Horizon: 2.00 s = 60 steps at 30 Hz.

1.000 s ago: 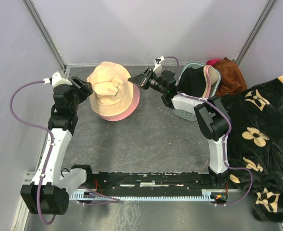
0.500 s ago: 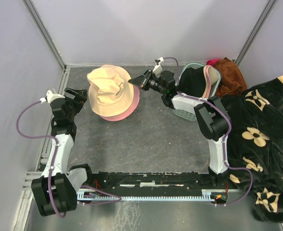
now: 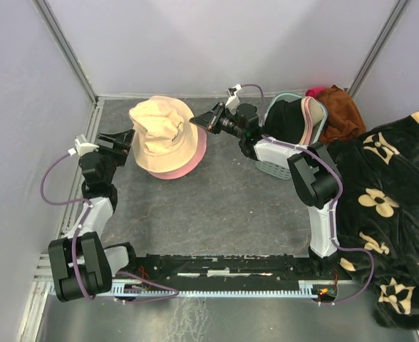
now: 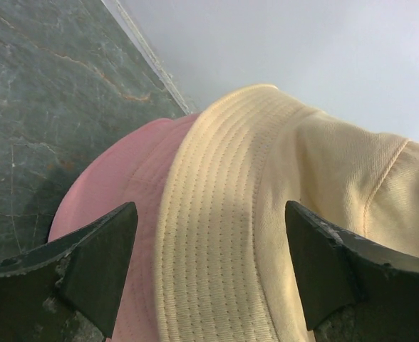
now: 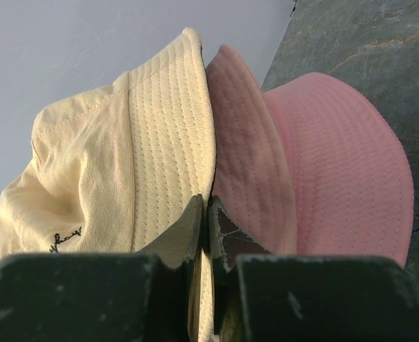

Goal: Stack the hats
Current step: Stack the hat on the hat.

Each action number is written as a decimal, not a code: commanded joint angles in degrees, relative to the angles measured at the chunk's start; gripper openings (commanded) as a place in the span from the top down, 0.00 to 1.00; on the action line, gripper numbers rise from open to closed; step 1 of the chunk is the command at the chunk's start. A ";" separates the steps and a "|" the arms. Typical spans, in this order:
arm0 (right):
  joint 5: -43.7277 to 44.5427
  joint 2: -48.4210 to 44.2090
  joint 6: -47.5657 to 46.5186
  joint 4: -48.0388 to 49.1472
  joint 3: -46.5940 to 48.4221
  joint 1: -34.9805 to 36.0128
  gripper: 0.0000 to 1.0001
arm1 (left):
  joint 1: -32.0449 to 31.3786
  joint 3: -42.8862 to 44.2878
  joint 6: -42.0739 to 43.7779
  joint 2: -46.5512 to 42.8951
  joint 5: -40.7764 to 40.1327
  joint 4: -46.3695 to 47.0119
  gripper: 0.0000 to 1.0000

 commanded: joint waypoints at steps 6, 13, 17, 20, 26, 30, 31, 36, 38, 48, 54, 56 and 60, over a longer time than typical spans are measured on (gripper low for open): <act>-0.52 -0.39 -1.44 0.77 2.72 0.67 0.90 | 0.53 -2.52 -8.12 5.25 4.89 14.12 0.15; -0.52 -0.20 -1.56 0.70 2.74 0.92 0.90 | 0.53 -3.77 -11.18 6.91 5.32 19.96 0.21; -0.47 -0.15 -1.61 0.69 2.54 1.01 0.90 | 0.56 -4.25 -12.29 7.74 5.97 22.26 0.32; -0.43 -0.06 -1.61 0.69 2.53 0.93 0.91 | 0.54 -4.96 -12.35 7.84 6.20 22.99 0.43; -0.31 -0.08 -1.83 0.37 2.61 1.09 0.91 | 0.56 -6.10 -12.94 8.43 5.96 24.79 0.64; -0.26 -0.03 -2.04 0.19 2.52 1.09 0.91 | 0.56 -7.27 -13.20 8.26 5.08 25.29 0.79; -0.18 -0.06 -2.23 0.01 2.39 1.04 0.91 | 0.61 -7.71 -13.24 8.02 4.69 25.22 0.90; 0.80 -0.67 -4.16 -1.98 1.78 1.03 0.92 | 0.61 -9.68 -12.22 5.03 0.93 20.19 0.97; 1.45 -1.12 -5.21 -3.03 1.14 1.09 0.92 | 0.56 -10.11 -11.19 3.36 -0.72 16.91 0.97; 4.53 -1.64 -8.22 -5.03 -2.22 0.67 0.92 | 0.56 -11.53 -7.84 0.11 -5.15 5.68 0.97; 5.56 -1.26 -9.19 -5.95 -2.93 0.57 0.92 | 0.61 -13.05 -7.60 2.28 -6.40 4.55 0.97; 5.96 -1.07 -9.41 -6.41 -3.00 0.57 0.92 | 0.56 -13.76 -7.59 3.48 -6.87 4.84 0.97; 7.27 -0.77 -10.33 -8.06 -3.21 0.56 0.92 | 0.56 -14.67 -7.72 6.29 -7.25 6.45 0.97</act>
